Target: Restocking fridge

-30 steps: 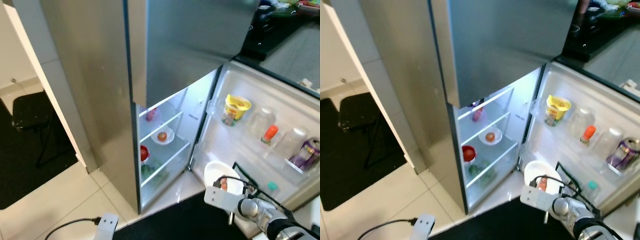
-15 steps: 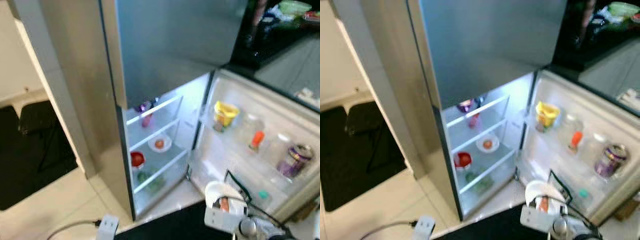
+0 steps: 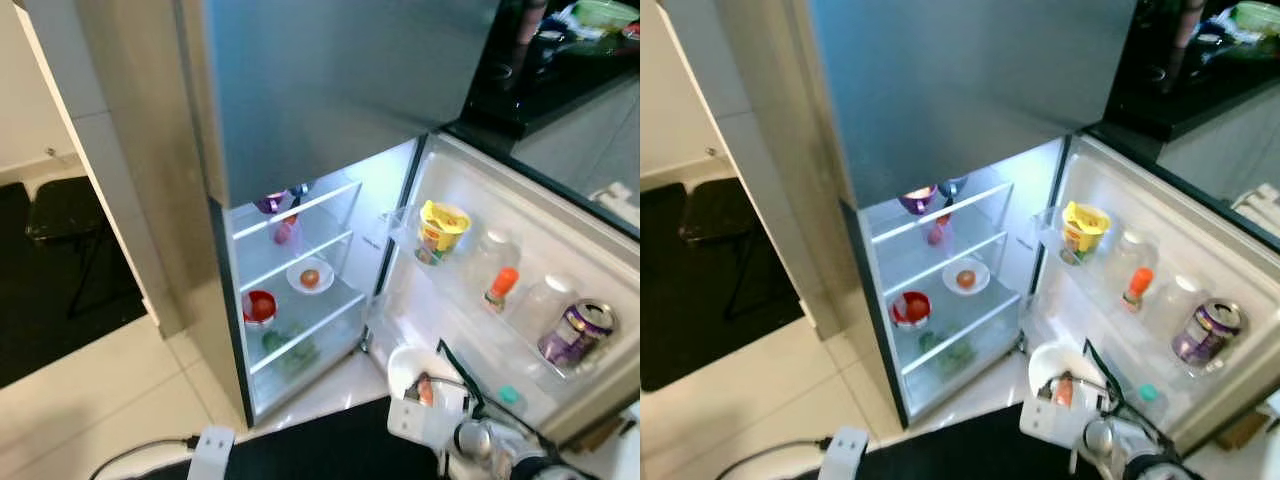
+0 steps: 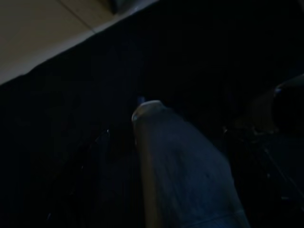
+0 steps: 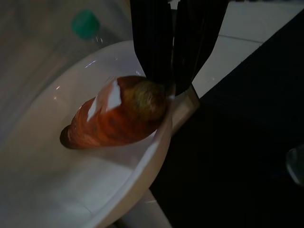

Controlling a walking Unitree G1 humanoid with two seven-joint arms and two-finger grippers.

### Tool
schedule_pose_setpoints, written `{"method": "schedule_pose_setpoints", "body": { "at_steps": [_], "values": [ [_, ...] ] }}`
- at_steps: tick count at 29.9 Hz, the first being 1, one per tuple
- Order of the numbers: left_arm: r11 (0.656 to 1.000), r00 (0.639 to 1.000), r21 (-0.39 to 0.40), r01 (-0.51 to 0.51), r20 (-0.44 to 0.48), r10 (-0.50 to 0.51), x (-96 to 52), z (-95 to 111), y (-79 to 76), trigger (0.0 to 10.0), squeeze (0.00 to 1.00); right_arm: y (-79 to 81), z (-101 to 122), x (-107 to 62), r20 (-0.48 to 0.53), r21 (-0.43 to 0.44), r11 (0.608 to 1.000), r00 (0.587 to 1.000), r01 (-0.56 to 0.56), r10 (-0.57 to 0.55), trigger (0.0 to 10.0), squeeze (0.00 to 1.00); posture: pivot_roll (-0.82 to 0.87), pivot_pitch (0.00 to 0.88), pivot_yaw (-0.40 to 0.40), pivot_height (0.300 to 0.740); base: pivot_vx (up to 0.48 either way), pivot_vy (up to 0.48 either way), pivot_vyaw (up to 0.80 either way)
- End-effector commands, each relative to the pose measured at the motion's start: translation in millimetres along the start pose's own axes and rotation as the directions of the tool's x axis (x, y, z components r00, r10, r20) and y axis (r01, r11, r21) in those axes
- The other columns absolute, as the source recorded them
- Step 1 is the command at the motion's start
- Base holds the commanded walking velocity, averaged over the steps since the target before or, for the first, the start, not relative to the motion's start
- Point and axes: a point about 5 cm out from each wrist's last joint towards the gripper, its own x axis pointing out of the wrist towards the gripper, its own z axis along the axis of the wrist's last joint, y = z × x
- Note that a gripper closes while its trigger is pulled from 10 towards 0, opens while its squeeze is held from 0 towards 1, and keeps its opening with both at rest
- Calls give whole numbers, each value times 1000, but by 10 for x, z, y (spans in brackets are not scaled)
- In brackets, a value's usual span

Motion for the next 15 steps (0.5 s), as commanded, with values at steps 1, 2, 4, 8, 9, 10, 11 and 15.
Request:
{"method": "schedule_pose_setpoints", "body": {
  "at_steps": [1,2,4,8,9,10,11,15],
  "values": [
    [1000,1000,-3,4,-1,-4,3,-1,-14,10000,0,44,-8,4,3,29,1000,1000,-5,5,10000,0,-36,0,-22,740,0,0,0],
    [1000,1000,-3,5,-1,-5,3,-3,-15,10000,0,53,-3,7,6,33,999,1000,-5,4,10000,0,-36,0,-21,740,0,0,0],
    [1000,1000,-4,7,-1,-7,3,-6,-18,10000,0,67,14,10,20,51,999,1000,-10,9,10000,0,-36,0,-21,740,0,0,0],
    [1000,1000,-6,9,0,-9,1,-13,-22,10000,0,82,67,17,57,113,993,998,-28,21,10000,0,-36,0,-21,740,0,0,523],
    [1000,1000,-6,9,0,-9,1,-13,-22,10000,0,80,72,18,58,112,993,998,-26,20,10000,0,-36,0,-21,740,0,0,794],
    [1000,1000,-6,9,1,-9,1,-13,-22,10000,0,77,81,20,61,107,994,998,-22,15,10000,0,-36,0,-21,740,0,0,788],
    [1000,1000,-6,9,1,-9,2,-12,-23,10000,0,77,86,20,65,111,994,998,-22,15,10000,0,-33,0,-23,740,0,0,788],
    [1000,1000,-5,10,3,-10,2,-11,-25,10000,0,81,86,20,68,117,993,998,-27,19,10000,0,-33,0,-23,740,0,0,786]
  ]
}}
